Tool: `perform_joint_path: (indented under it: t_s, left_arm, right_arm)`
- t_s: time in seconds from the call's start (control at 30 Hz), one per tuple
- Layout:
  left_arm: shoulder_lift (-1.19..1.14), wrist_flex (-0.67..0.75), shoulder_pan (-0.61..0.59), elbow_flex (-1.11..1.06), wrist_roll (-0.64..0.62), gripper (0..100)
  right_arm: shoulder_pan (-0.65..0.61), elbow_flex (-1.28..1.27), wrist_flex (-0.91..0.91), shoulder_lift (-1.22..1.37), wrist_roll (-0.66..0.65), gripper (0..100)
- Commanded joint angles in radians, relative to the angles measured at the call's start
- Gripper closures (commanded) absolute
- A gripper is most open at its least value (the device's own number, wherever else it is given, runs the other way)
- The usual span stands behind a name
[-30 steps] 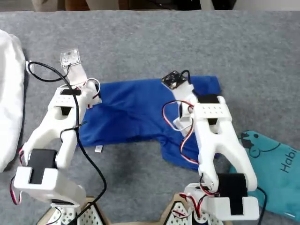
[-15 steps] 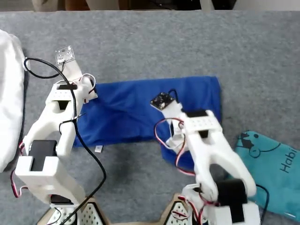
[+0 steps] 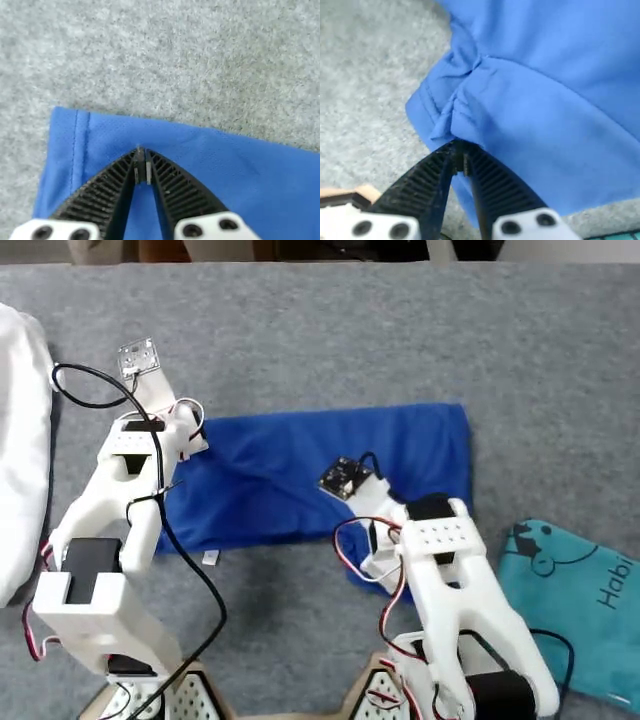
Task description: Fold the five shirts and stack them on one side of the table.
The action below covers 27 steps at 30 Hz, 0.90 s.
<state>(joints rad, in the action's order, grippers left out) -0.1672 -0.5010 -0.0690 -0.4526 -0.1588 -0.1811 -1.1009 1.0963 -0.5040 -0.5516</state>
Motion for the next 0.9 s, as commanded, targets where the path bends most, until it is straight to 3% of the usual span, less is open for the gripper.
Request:
perform_joint_path:
  t_s: [0.0,0.2,0.6,0.87]
  left_arm:
    - [0.007,0.008,-0.005,0.044,-0.011,98]
    - [0.058,-0.049,-0.012,0.04,-0.011,98]
    - [0.274,-0.216,-0.012,0.046,-0.005,98]
    - [0.077,-0.08,-0.089,0.064,-0.089,98]
  right_arm:
    - [0.05,0.048,0.009,-0.05,-0.005,99.3]
    - [0.188,0.421,0.009,0.019,-0.002,99.2]
    - [0.193,1.227,0.017,0.816,0.084,99.2]
    - [0.269,1.664,0.166,1.161,0.104,99.2]
